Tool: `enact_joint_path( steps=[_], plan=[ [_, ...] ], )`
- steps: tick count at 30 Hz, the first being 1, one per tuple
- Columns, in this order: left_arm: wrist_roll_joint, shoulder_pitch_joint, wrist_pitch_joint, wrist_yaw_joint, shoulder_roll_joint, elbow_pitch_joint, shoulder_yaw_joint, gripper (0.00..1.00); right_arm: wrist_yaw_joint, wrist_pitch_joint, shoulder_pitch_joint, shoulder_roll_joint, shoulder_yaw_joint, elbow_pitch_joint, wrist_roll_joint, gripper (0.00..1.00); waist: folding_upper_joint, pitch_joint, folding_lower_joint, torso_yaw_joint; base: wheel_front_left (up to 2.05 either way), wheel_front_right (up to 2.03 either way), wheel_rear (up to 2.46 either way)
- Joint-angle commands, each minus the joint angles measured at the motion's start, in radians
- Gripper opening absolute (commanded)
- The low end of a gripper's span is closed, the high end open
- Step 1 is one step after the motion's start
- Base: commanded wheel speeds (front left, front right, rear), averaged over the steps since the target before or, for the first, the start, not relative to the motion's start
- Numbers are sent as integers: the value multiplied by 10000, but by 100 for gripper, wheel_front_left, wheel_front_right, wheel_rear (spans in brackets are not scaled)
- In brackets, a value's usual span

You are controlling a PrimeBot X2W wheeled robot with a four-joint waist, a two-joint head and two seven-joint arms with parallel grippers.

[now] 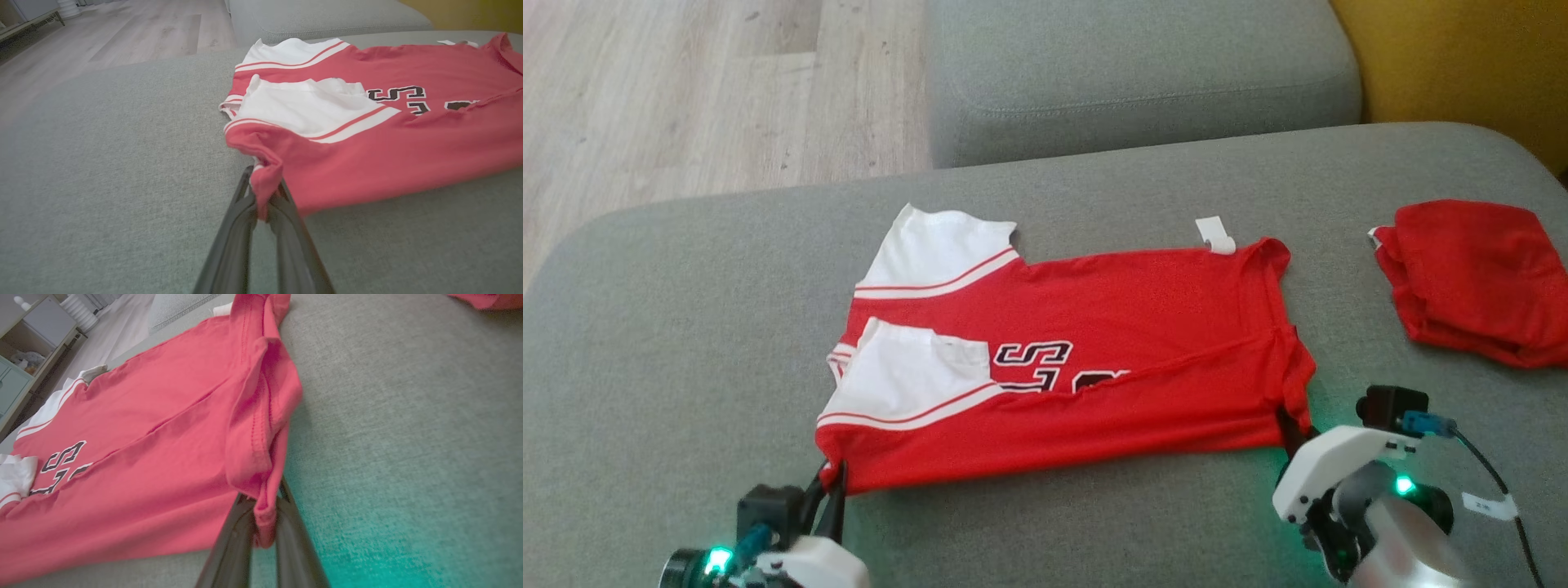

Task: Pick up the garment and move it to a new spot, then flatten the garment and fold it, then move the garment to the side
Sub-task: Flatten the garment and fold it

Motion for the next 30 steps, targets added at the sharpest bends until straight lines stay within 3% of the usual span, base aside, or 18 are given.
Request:
enact_joint_path(
  steps=[1, 9, 10, 11, 12, 13, 17, 24, 30],
  plan=[
    [67, -220, 83, 179, 362, -578, 312, 0, -7, 46, -59, -83, 132, -492, -106, 0, 0, -23, 2, -7, 0, 0, 0],
    [151, 904, 710, 861, 539, -2368, 148, 0, -7, 1054, 1377, -126, -487, -3072, -718, 0, 0, 143, 2, 33, 0, 0, 0],
    [170, 936, 732, 906, 534, -2452, 127, 7, -7, 1142, 1552, -110, -606, -3443, -764, 0, 0, 172, 2, 38, 0, 0, 0],
    [194, 946, 749, 952, 522, -2515, 105, 45, -7, 1214, 1706, -91, -734, -3811, -805, 0, 0, 200, 2, 38, 0, 0, 0],
    [212, 940, 765, 991, 497, -2573, 81, 88, -7, 1245, 1835, -74, -838, -4189, -894, 75, 0, 227, 2, 34, 0, 0, 0],
    [220, 927, 781, 1025, 474, -2620, 67, 100, -7, 1281, 1942, -58, -931, -4552, -974, 100, 0, 255, 2, 24, 0, 0, 0],
    [267, 727, 600, 1159, 444, -2788, 163, 100, -7, 1149, 2203, -24, -1148, -5955, -1263, 100, 0, 362, 2, -35, 0, 0, 0],
    [625, -211, -1573, 1251, 337, -3572, 697, 100, -7, -690, 2397, -17, -960, -8022, -1395, 100, 0, 564, 2, -134, 0, 0, 0],
    [621, -585, -2089, 1081, 150, -3833, 922, 100, -7, -1812, 2547, -16, -771, -8493, -1636, 100, 0, 697, 2, -206, 0, 0, 0]
  ],
)
